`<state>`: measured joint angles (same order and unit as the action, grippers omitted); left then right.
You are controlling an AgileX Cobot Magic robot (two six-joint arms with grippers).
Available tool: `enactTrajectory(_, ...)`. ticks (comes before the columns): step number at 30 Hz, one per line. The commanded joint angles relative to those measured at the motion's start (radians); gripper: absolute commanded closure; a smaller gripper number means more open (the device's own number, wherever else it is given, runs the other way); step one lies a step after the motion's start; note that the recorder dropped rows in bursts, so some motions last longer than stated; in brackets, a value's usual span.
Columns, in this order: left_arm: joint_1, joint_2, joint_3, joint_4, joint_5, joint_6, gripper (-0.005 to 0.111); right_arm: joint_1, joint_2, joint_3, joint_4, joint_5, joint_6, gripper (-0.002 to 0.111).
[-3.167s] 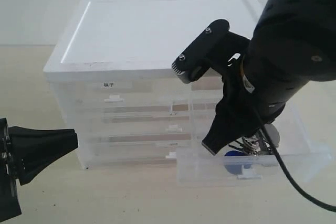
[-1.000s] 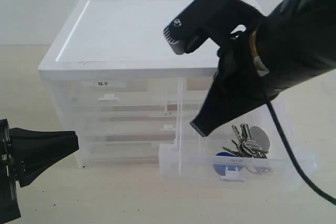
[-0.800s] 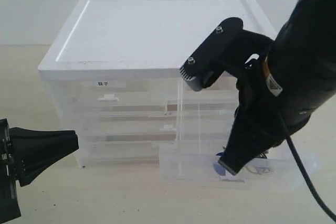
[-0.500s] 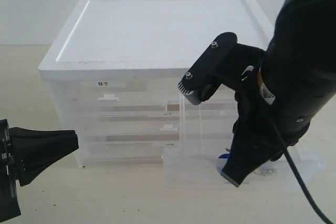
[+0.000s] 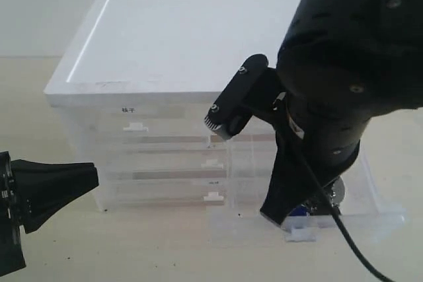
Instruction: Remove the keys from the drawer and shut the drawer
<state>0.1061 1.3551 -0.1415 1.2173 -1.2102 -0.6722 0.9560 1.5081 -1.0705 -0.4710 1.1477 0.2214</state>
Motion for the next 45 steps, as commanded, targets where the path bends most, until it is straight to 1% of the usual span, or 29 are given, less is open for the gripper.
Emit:
enactTrajectory(1,0.002,0.007,0.0,-0.01,-0.011,-0.019,0.102,-0.01,0.024,0.006,-0.133,-0.014,0.082,0.107)
enactTrajectory(5,0.002,0.007,0.0,-0.01,-0.011,-0.019,0.102,-0.008,-0.007,-0.011,-0.148,-0.048,0.091,0.107)
enactTrajectory(8,0.002,0.007,0.0,-0.01,-0.011,-0.019,0.102,-0.008,-0.063,-0.015,-0.176,-0.117,0.093,0.107)
enactTrajectory(11,0.002,0.007,0.0,0.0,-0.011,-0.03,0.102,-0.006,-0.14,-0.022,-0.149,-0.124,0.094,0.107)
enactTrajectory(16,0.002,-0.017,0.0,-0.005,-0.011,-0.03,0.102,0.033,-0.296,-0.022,-0.09,-0.161,0.056,0.107)
enactTrajectory(18,-0.009,-0.06,0.0,-0.002,-0.011,-0.03,0.102,0.035,-0.347,-0.022,-0.09,-0.163,0.056,0.107)
enactTrajectory(21,-0.056,-0.167,-0.017,-0.002,-0.011,-0.047,0.102,0.035,-0.447,-0.022,-0.095,-0.168,0.095,0.107)
enactTrajectory(25,-0.146,-0.31,-0.094,-0.014,-0.011,-0.159,0.102,0.035,-0.579,-0.022,-0.092,-0.186,0.104,0.107)
enactTrajectory(26,-0.167,-0.343,-0.12,-0.03,0.022,-0.185,0.102,0.035,-0.604,-0.015,-0.087,-0.184,0.104,0.107)
enactTrajectory(28,-0.21,-0.39,-0.172,-0.051,0.131,-0.211,0.102,0.035,-0.625,0.019,-0.075,-0.179,0.084,0.107)
enactTrajectory(31,-0.291,-0.415,-0.245,-0.026,0.19,-0.264,0.102,0.035,-0.61,0.088,-0.05,-0.167,0.077,0.107)
enactTrajectory(33,-0.37,-0.412,-0.292,0.022,0.246,-0.295,0.102,0.035,-0.586,0.12,-0.044,-0.184,0.08,0.107)
enactTrajectory(36,-0.497,-0.4,-0.314,0.09,0.363,-0.303,0.102,0.035,-0.567,0.131,-0.117,-0.217,0.143,0.107)
enactTrajectory(37,-0.531,-0.394,-0.31,0.113,0.378,-0.3,0.102,0.035,-0.567,0.131,-0.155,-0.226,0.179,0.107)
enactTrajectory(39,-0.621,-0.368,-0.301,0.187,0.377,-0.309,0.102,0.033,-0.567,0.131,-0.242,-0.224,0.249,0.107)
enactTrajectory(40,-0.66,-0.35,-0.294,0.2,0.382,-0.314,0.102,0.029,-0.567,0.131,-0.285,-0.217,0.284,0.107)
enactTrajectory(41,-0.712,-0.32,-0.288,0.189,0.405,-0.308,0.102,0.029,-0.567,0.131,-0.323,-0.208,0.316,0.107)
enactTrajectory(43,-0.807,-0.243,-0.291,0.125,0.502,-0.252,0.102,0.029,-0.567,0.131,-0.378,-0.213,0.357,0.107)
enactTrajectory(45,-0.896,-0.15,-0.308,-0.003,0.588,-0.113,0.102,0.029,-0.567,0.131,-0.386,-0.219,0.357,0.107)
